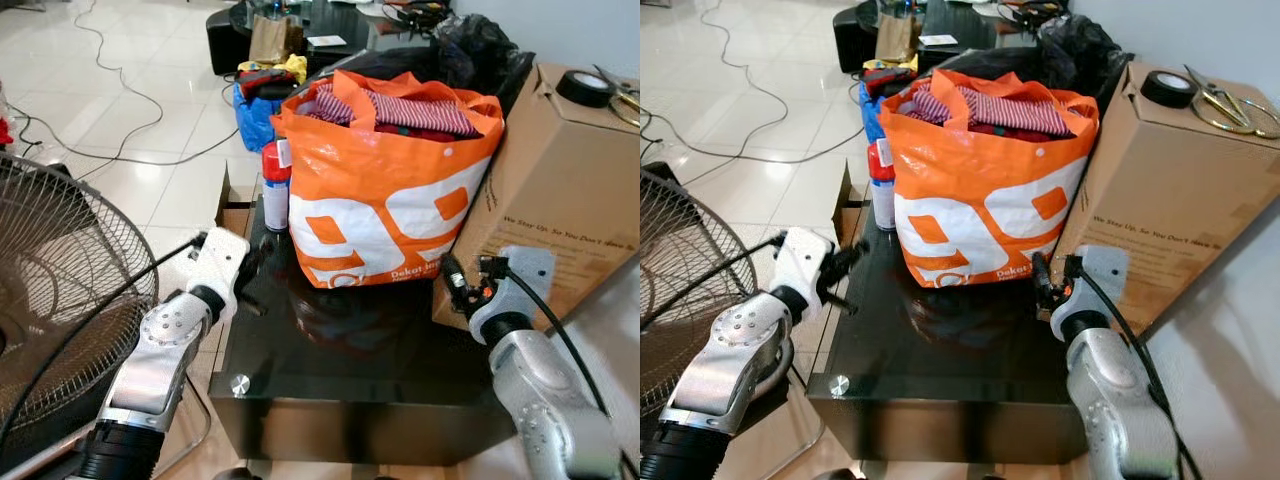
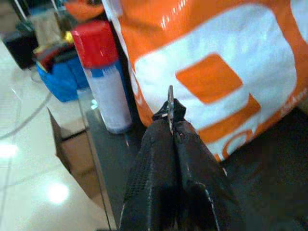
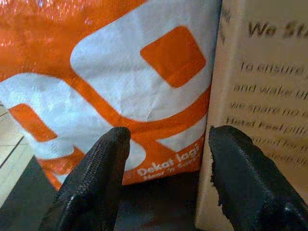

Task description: Hang keys on a hook

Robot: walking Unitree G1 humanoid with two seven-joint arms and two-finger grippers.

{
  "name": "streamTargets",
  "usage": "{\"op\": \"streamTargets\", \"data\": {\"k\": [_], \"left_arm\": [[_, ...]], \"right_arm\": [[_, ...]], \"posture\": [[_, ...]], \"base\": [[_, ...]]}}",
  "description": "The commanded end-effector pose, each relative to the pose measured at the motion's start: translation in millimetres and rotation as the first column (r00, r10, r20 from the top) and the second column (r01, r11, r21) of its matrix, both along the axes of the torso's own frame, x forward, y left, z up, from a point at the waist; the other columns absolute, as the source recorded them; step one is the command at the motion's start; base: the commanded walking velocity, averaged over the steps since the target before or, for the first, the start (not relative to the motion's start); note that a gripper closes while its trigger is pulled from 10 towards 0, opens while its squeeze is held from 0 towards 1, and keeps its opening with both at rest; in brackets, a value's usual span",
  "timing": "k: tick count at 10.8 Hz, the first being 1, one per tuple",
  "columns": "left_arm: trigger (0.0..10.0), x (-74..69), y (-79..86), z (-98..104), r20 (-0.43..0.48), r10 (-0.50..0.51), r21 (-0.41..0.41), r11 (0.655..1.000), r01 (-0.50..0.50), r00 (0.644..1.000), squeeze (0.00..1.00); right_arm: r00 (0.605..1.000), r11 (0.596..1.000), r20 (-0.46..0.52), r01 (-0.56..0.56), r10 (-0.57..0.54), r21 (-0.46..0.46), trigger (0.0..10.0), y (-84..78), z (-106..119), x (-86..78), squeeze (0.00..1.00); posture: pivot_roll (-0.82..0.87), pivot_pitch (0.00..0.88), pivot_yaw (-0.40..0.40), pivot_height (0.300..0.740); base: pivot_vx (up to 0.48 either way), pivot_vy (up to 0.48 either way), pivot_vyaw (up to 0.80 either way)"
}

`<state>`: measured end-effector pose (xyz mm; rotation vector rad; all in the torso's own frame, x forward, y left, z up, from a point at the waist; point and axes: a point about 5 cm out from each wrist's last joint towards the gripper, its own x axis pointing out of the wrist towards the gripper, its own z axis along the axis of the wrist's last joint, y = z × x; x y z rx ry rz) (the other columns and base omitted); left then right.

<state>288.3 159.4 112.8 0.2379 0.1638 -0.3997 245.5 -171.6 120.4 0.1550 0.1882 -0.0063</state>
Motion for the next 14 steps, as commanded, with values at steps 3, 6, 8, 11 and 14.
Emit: {"op": "streamTargets", "data": {"k": [3,6,8,11,14], "left_arm": [[10.0,-0.2,-2.6,4.2,0.026,0.023,0.032,0.999,-0.024,0.999,0.00],[10.0,-3.1,-3.9,2.3,0.019,0.024,0.045,0.999,-0.025,1.000,0.00],[10.0,-4.0,-5.5,0.2,0.015,0.020,0.047,0.999,-0.021,1.000,0.00],[10.0,-4.6,-6.6,-0.3,0.014,0.019,0.048,0.999,-0.019,1.000,0.00],[10.0,-3.5,-7.8,-0.1,0.020,0.017,0.047,0.999,-0.018,1.000,0.00]], "right_arm": [[0.999,0.999,-0.027,0.029,-0.028,0.021,10.0,4.3,-7.9,0.1,0.00],[0.999,0.999,-0.036,0.040,-0.039,0.027,10.0,5.0,-10.3,-1.3,0.00],[0.999,0.999,-0.036,0.038,-0.038,-0.004,10.0,3.9,-10.3,-0.4,0.00],[0.999,1.000,-0.041,0.030,-0.030,-0.009,10.0,3.8,-11.1,-0.1,0.00],[0.999,1.000,-0.042,0.025,-0.026,-0.014,10.0,4.4,-11.8,-0.4,0.00]], "posture": [[-0.09,0.000,-0.016,0.740],[-0.09,0.000,-0.010,0.740],[-0.09,0.000,-0.016,0.740],[-0.09,0.000,-0.022,0.740],[-0.09,0.000,-0.023,0.740]], "base": [[0.000,0.000,0.00],[0.000,0.000,0.00],[0.000,0.000,0.00],[0.000,0.000,0.00],[0.000,0.000,0.00]]}}
